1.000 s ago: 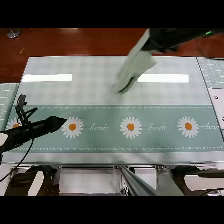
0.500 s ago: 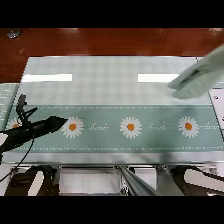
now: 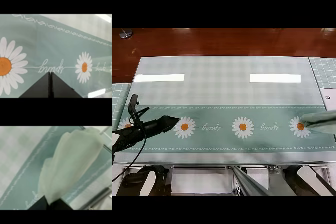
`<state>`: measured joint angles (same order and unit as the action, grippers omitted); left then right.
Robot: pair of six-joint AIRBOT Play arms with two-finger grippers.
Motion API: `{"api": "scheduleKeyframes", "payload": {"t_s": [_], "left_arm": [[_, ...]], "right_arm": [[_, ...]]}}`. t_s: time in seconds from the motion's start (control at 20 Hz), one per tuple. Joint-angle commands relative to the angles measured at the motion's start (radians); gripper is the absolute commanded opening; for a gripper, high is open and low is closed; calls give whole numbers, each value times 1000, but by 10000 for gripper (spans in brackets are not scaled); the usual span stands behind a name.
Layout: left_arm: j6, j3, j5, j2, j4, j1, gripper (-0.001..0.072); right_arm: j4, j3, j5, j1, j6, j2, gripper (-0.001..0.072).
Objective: Fold the shirts.
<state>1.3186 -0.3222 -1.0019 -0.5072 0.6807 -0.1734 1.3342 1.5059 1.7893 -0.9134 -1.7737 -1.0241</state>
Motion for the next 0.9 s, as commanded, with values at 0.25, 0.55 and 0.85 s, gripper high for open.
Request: {"api": "scheduleKeyframes", "payload": {"t_s": [0.25, 0.55, 0.85], "left_arm": [[-2, 0, -6, 1, -1, -1, 22], [-79, -184, 7, -71, 8, -30, 22], [-72, -790, -93, -452, 15, 73, 20]], "right_arm": [[542, -513, -25, -175, -140, 338, 423], [172, -392, -220, -160, 13, 257, 572], [-504, -98, -616, 483, 291, -5, 35]]}}
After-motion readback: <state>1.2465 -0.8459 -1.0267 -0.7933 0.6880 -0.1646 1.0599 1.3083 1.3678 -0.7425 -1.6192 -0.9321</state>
